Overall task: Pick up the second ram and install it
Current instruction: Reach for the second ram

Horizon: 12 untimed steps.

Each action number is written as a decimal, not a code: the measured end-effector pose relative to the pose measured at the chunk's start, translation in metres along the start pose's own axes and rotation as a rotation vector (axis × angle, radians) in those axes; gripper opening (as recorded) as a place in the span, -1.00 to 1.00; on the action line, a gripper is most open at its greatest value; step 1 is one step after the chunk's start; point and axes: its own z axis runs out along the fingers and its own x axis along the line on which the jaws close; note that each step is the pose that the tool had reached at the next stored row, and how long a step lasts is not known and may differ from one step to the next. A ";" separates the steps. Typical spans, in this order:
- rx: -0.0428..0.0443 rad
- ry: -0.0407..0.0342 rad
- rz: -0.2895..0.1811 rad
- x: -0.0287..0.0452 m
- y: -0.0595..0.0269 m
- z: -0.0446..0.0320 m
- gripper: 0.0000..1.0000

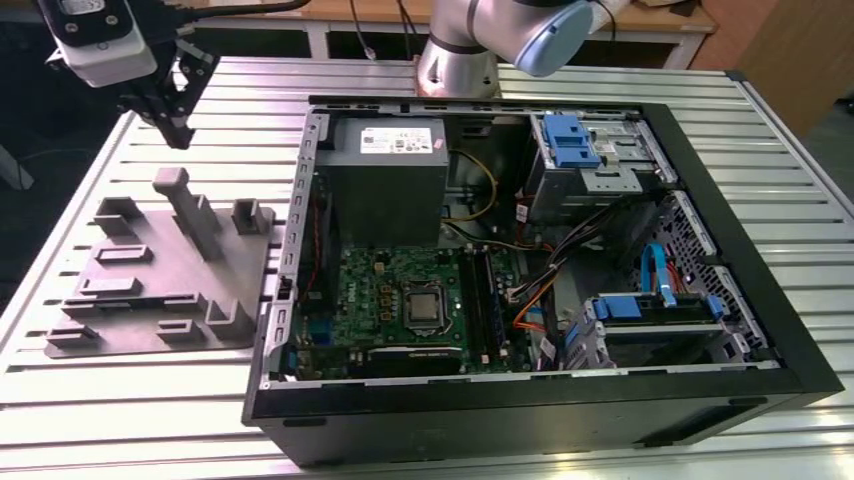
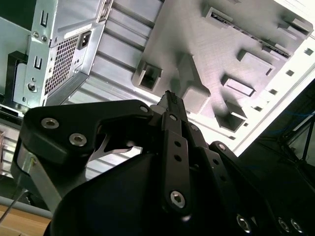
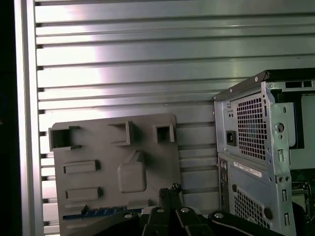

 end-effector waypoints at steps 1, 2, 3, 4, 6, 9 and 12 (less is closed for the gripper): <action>0.0001 0.0001 0.000 0.0005 -0.0006 0.0004 -0.80; 0.0000 0.0000 0.000 0.0010 -0.0012 0.0009 -0.80; -0.0001 -0.0001 0.000 0.0015 -0.0018 0.0016 -0.80; -0.0001 -0.0001 0.000 0.0020 -0.0024 0.0022 -0.80; -0.0001 -0.0002 0.000 0.0026 -0.0034 0.0035 -0.80; -0.0001 -0.0001 0.000 0.0039 -0.0050 0.0054 -0.80; -0.0001 -0.0001 0.000 0.0050 -0.0069 0.0071 -0.80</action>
